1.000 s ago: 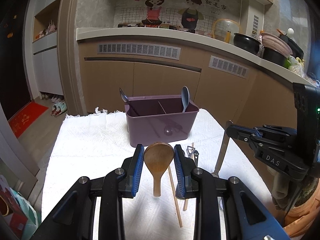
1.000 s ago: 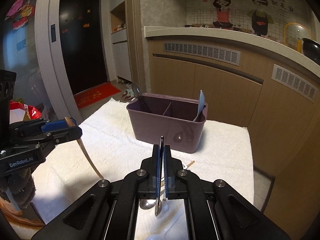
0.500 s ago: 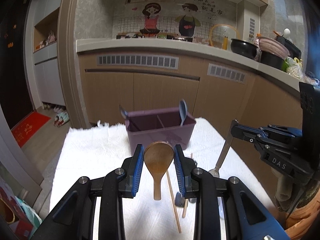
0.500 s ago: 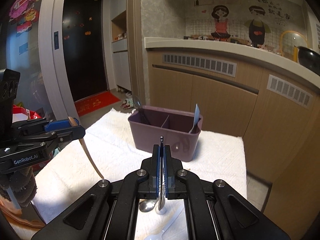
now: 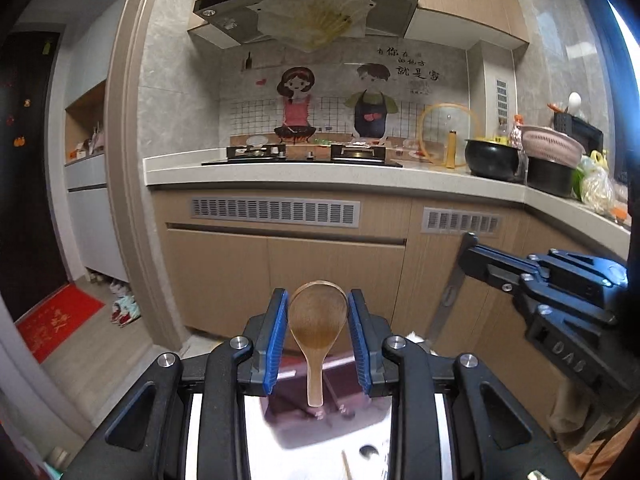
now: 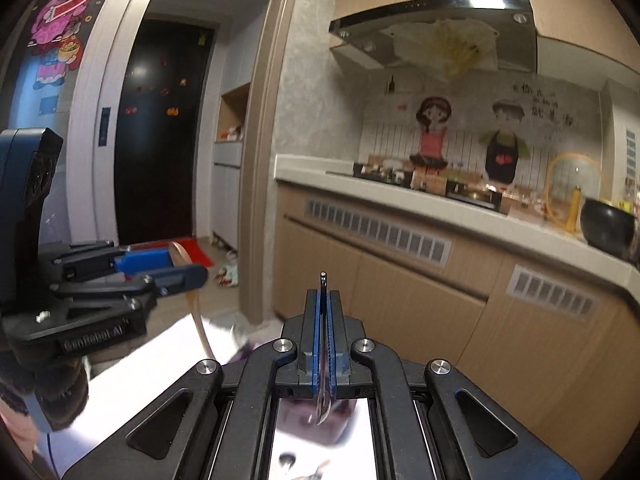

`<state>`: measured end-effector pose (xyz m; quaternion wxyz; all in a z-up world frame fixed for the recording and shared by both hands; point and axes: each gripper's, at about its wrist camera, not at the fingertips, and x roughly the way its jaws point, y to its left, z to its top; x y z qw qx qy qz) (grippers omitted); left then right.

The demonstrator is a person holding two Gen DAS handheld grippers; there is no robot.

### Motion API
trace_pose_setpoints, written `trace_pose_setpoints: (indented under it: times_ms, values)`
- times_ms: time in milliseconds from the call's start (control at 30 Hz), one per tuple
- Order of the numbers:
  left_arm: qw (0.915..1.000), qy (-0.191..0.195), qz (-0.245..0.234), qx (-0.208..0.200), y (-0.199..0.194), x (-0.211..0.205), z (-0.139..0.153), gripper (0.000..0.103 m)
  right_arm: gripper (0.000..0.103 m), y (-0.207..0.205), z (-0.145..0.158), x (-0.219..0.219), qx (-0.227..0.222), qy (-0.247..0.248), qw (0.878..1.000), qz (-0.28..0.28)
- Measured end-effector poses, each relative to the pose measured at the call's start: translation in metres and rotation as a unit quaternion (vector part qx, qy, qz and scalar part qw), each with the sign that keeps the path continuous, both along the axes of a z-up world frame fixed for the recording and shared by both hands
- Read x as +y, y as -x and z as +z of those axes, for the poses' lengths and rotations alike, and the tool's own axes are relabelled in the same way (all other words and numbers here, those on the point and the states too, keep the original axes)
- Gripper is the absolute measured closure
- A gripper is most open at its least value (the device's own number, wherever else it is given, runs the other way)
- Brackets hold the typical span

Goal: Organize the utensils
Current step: 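Drop the wooden spoon and knife into the holder by opening both tools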

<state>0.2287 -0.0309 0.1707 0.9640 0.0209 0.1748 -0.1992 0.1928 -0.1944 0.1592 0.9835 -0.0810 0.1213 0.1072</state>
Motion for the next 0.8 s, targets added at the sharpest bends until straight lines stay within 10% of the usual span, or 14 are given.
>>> trace_pose_setpoints:
  times_ms: [300, 500, 800]
  values:
    - [0.9944, 0.006, -0.004, 0.105, -0.092, -0.016, -0.067, 0.075, 0.1, -0.089, -0.052, -0.008, 0.085, -0.022, 0.996, -0.002]
    - [0.9796, 0.024, 0.007, 0.199, -0.131, -0.006, -0.134, 0.056, 0.098, -0.13, -0.119, -0.013, 0.18, -0.047, 0.982, 0.012]
    - [0.9859, 0.029, 0.021, 0.163, -0.094, 0.023, -0.142, 0.042, 0.087, -0.126, -0.154, -0.019, 0.21, -0.031, 0.977, -0.001]
